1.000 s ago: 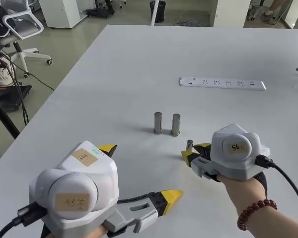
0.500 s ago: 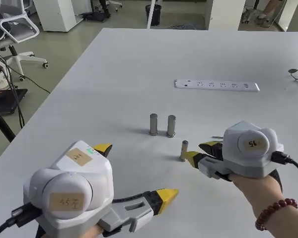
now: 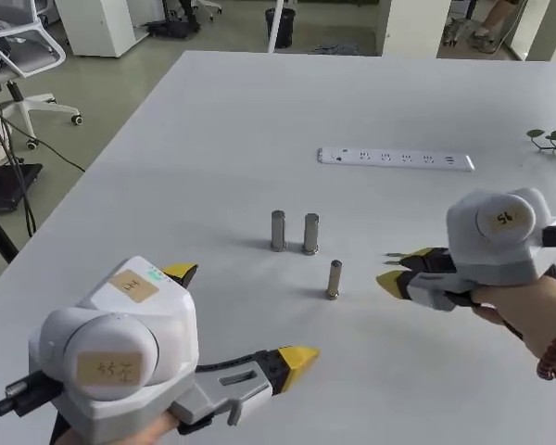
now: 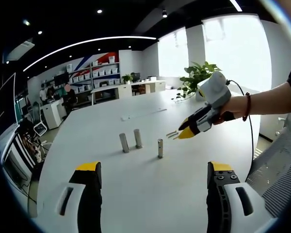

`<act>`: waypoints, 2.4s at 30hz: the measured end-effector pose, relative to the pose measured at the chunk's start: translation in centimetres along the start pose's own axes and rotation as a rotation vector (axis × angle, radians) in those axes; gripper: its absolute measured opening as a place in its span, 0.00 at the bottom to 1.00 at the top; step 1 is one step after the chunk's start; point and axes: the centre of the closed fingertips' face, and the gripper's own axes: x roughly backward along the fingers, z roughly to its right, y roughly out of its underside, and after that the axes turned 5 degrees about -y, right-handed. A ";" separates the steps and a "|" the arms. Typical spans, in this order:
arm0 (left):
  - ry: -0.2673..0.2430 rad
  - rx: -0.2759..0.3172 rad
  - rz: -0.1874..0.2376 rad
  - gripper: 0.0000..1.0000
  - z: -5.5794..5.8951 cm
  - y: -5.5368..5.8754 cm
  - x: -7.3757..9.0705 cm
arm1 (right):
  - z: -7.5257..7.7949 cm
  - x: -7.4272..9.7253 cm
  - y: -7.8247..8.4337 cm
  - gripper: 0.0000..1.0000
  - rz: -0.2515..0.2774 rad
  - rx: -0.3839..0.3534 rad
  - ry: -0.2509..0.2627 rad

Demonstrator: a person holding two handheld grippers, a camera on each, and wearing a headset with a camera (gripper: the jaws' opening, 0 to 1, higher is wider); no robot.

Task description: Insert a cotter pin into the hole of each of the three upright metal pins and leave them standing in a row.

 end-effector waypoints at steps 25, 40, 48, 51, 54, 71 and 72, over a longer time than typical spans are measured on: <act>0.013 0.010 -0.008 0.87 -0.9 0.6 -0.2 | 4.4 -1.3 2.6 0.12 -0.323 0.242 -0.084; 0.026 0.012 -0.015 0.85 -0.8 0.7 -0.7 | 6.2 -2.7 3.8 0.10 -0.432 0.266 -0.153; 0.026 0.016 -0.023 0.85 -0.8 0.9 -1.0 | 6.0 -2.8 4.2 0.08 -0.468 0.291 -0.205; 0.024 0.018 -0.025 0.85 -0.8 0.9 -1.0 | 5.9 -2.8 4.4 0.07 -0.477 0.287 -0.226; 0.026 0.019 -0.028 0.85 -0.7 1.0 -1.1 | 6.1 -3.1 4.5 0.06 -0.482 0.285 -0.236; 0.021 0.034 -0.043 0.84 -0.6 1.6 -0.9 | 6.7 -3.3 4.5 0.00 -0.521 0.425 -0.261; 0.021 0.034 -0.046 0.84 -0.6 1.7 -0.8 | 6.8 -3.4 4.5 0.00 -0.519 0.431 -0.264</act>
